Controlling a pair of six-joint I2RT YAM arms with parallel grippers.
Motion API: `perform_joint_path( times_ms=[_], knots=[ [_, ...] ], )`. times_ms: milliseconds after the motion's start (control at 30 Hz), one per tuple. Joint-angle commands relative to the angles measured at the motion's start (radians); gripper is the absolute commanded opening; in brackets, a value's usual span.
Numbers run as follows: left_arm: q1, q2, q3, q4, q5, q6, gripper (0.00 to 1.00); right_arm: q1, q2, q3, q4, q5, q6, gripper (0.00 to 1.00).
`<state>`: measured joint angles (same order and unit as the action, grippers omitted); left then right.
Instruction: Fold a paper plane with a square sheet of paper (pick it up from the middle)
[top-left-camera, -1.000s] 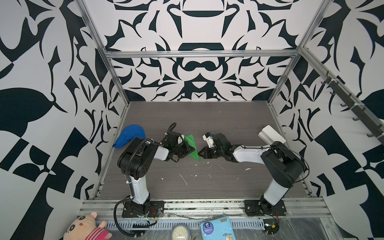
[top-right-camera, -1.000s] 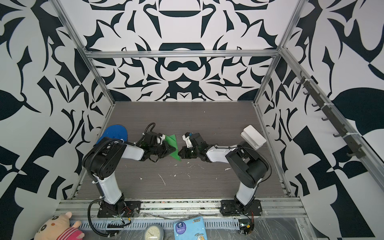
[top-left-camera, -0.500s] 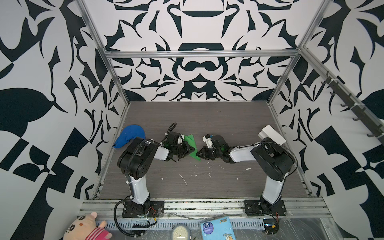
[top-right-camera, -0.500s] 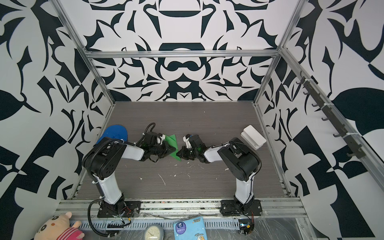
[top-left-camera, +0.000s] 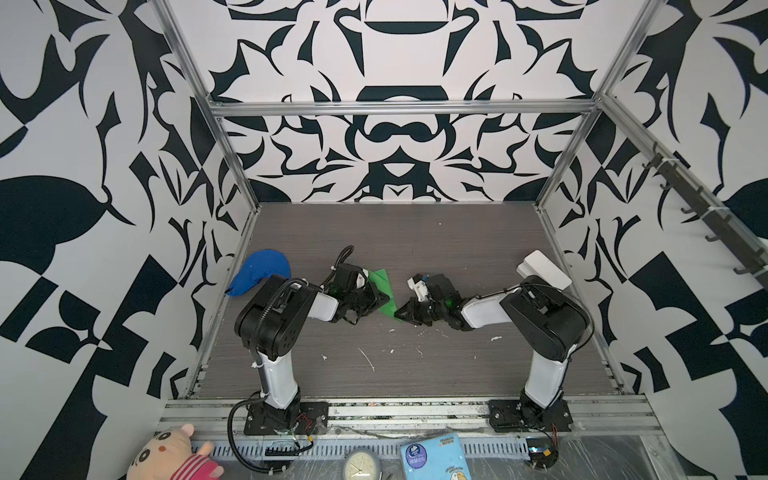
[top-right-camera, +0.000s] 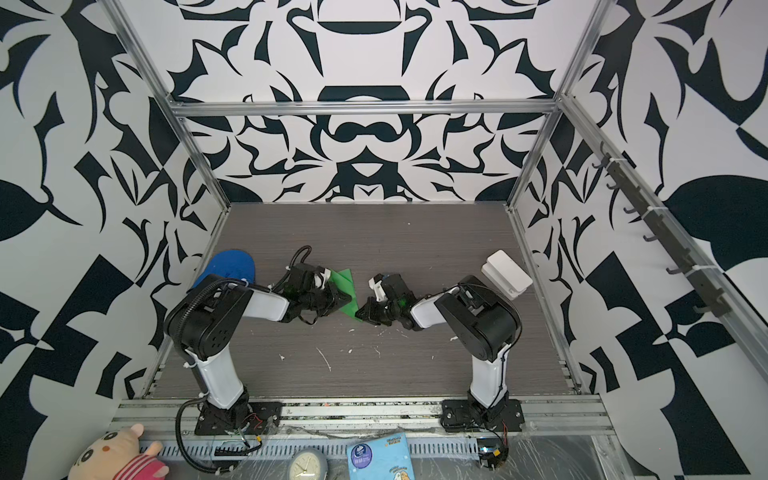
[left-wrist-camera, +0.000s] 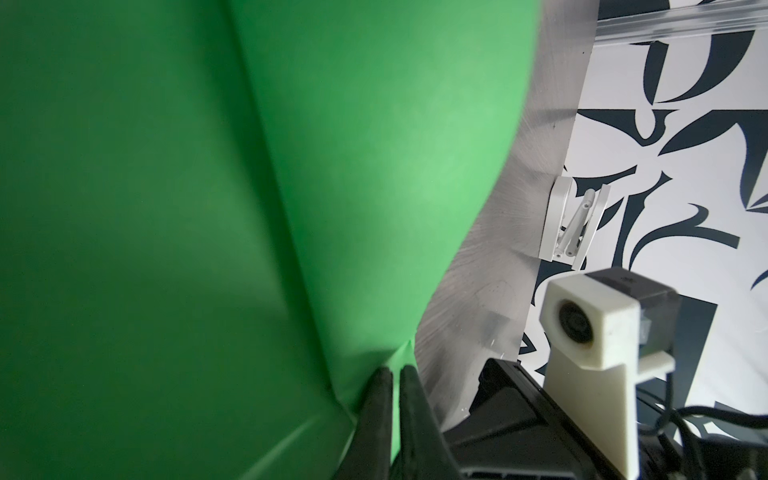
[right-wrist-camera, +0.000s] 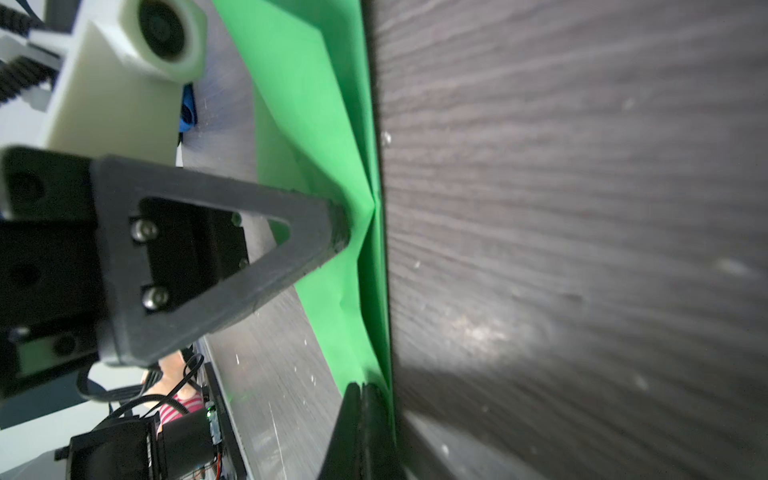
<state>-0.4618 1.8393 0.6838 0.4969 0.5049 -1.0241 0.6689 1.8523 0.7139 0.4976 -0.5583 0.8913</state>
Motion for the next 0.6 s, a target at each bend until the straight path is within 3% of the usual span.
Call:
perform_joint_path(
  times_ms=[0,267,567],
  knots=[
    [0.000,0.010,-0.024,-0.061,-0.078,0.000,0.11,0.001,-0.054,-0.030,-0.030,-0.030,-0.019,0.00],
    [0.000,0.007,-0.030,-0.048,-0.073,0.001,0.11,-0.008,-0.110,-0.088,-0.062,0.019,-0.033,0.00],
    [0.000,0.005,-0.032,-0.038,-0.060,0.002,0.11,-0.006,-0.099,0.010,-0.011,-0.002,-0.027,0.00]
  ],
)
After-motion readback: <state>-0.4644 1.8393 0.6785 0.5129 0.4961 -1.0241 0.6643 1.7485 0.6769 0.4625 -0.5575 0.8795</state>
